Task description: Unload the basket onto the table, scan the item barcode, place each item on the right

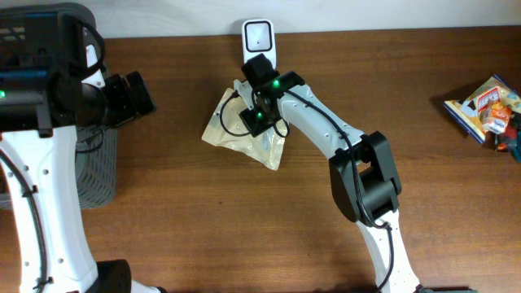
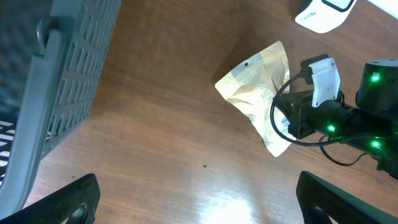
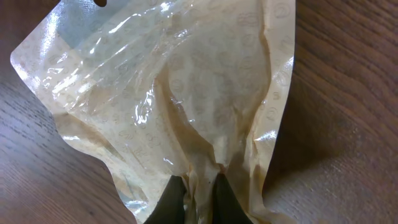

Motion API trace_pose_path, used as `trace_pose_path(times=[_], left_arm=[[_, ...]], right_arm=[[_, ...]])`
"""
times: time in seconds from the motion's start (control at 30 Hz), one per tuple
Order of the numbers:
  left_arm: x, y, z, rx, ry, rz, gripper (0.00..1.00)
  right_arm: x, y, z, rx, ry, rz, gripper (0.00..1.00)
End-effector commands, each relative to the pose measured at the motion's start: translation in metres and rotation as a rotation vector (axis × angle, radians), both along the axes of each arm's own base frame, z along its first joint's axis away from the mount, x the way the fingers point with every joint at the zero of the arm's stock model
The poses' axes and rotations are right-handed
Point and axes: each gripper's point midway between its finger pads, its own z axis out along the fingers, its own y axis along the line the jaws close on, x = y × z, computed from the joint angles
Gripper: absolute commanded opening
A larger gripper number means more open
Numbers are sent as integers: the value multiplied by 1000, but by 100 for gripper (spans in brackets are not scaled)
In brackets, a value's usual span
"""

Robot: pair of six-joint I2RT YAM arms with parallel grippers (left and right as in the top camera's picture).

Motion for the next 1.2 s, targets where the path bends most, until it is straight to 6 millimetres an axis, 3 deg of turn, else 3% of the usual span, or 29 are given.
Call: trace_pose_path(times=[0.0, 0.07, 0.2, 0.3, 0.37, 0.43, 0.5, 0.53, 0.6, 0.77, 0.9, 1.03, 1.17], left_arm=[[-1, -1, 2, -1, -4, 7, 99], [-1, -1, 2, -1, -4, 7, 99], [-1, -1, 2, -1, -4, 7, 99], [-1, -1, 2, -1, -4, 7, 99], [-1, -1, 2, -1, -4, 7, 99], [-1, -1, 2, -1, -4, 7, 99], [-1, -1, 2, -1, -4, 7, 99], [-1, -1, 2, -1, -4, 7, 99], [-1, -1, 2, -1, -4, 7, 99], [-1, -1, 2, -1, -4, 7, 99], [-1, -1, 2, -1, -4, 7, 99], [-1, -1, 2, -1, -4, 7, 99], [-1, -1, 2, -1, -4, 7, 99]], right_arm=[[1, -19, -33, -67, 71, -137, 4], [13, -15, -12, 27, 80, -188, 4], [42, 5, 65, 407, 140, -212, 4], [73, -10, 103, 539, 105, -289, 4], [84, -21, 109, 554, 79, -312, 4], [76, -26, 100, 519, 104, -298, 4], [58, -20, 83, 451, 151, -278, 62], [52, -18, 74, 409, 160, -286, 84], [41, -10, 50, 317, 152, -285, 100], [43, 2, 1, 152, 53, -328, 99], [33, -2, -19, 103, 82, -334, 99], [-10, -14, -27, 23, 251, -328, 98], [-16, -33, -16, -170, 167, -326, 98]])
